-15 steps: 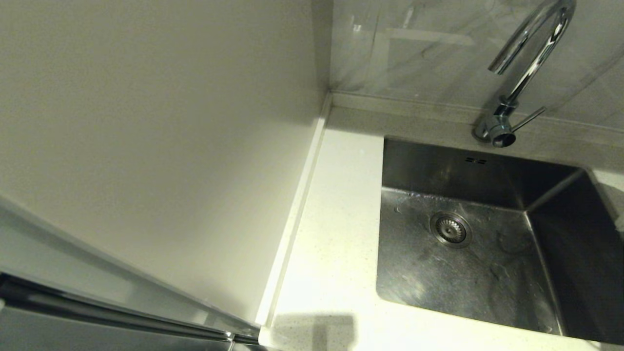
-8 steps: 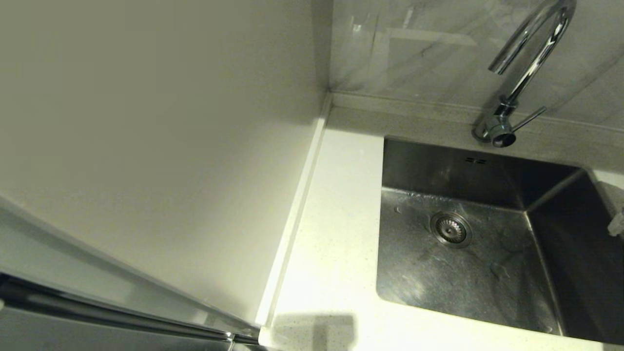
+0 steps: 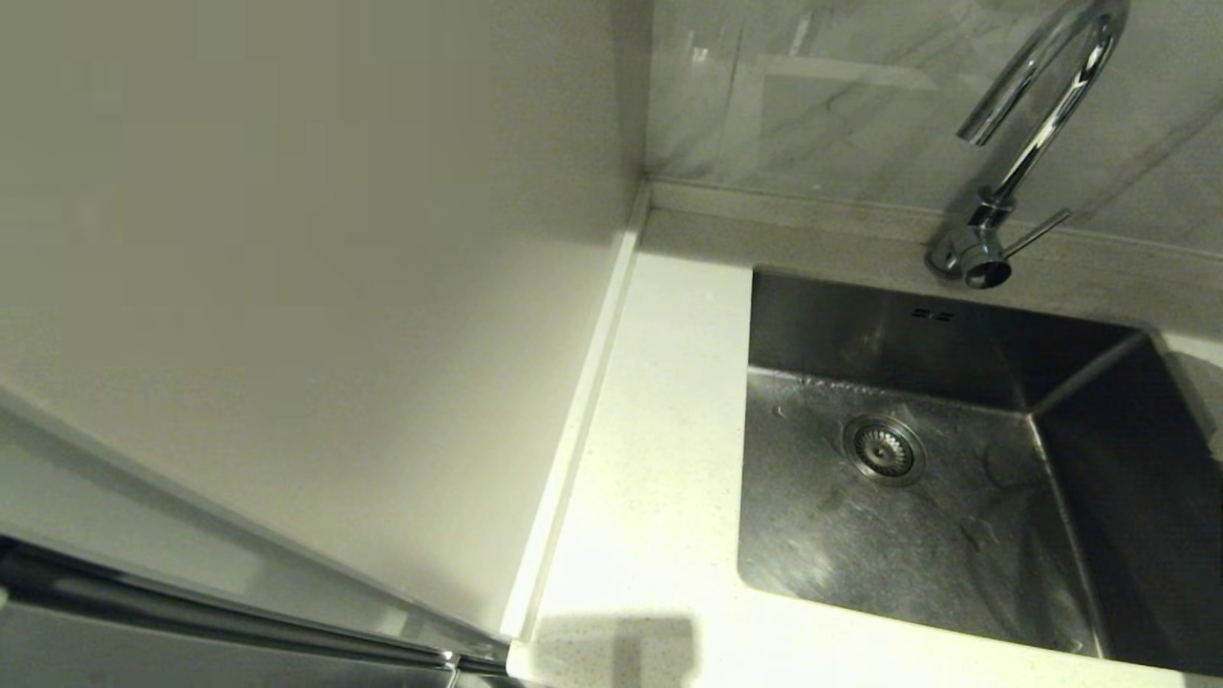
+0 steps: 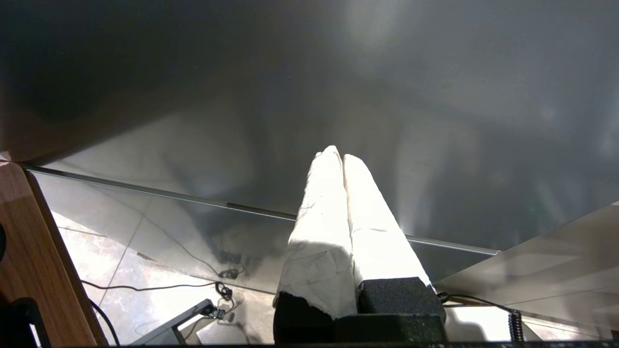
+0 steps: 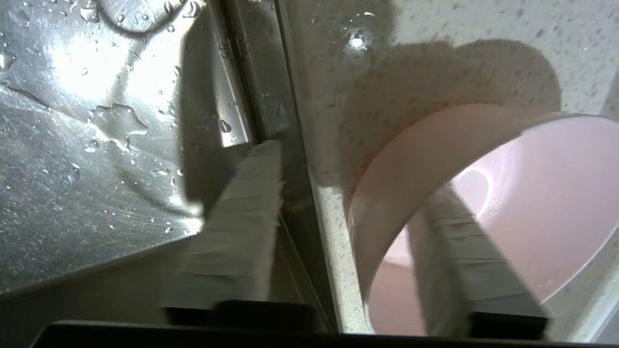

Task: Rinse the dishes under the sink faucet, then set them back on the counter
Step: Put a bowl into the sink

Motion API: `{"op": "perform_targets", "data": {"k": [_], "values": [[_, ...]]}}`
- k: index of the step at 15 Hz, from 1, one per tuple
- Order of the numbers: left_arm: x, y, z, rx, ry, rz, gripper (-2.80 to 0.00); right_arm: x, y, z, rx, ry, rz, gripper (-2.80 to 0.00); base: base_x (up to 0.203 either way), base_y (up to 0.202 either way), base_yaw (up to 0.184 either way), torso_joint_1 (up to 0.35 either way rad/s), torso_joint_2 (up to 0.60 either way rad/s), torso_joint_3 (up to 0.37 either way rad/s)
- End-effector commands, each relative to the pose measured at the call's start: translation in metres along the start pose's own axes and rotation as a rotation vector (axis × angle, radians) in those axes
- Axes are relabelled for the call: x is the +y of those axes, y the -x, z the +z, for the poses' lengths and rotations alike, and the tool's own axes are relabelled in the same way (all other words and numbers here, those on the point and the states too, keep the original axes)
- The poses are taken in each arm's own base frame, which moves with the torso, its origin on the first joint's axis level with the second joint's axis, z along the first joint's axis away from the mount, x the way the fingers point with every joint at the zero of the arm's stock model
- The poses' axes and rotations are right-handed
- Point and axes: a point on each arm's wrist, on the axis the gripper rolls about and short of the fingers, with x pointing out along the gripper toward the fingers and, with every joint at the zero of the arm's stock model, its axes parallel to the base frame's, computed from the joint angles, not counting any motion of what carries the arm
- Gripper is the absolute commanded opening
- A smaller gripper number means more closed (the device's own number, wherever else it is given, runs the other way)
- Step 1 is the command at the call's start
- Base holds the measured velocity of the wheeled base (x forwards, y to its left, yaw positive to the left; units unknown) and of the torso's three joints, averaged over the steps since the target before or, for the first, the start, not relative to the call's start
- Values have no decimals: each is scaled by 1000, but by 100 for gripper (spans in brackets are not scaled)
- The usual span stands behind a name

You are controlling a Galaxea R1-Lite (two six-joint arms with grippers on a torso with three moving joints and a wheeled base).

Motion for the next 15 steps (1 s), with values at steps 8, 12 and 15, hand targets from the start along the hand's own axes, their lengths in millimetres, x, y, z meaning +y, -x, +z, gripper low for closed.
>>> {"op": "perform_targets", "data": {"k": [8, 12, 15], "values": [[0, 0, -1, 3, 1, 0, -280, 1, 14, -2, -19, 24, -4, -280, 0, 0, 0, 0, 0, 0], [0, 0, -1, 3, 1, 0, -280, 22, 44, -18, -109, 239, 93, -280, 0, 0, 0, 0, 0, 0], [0, 0, -1, 3, 1, 0, -280, 57, 55, -38, -215, 372, 177, -280, 0, 0, 0, 0, 0, 0]]}}
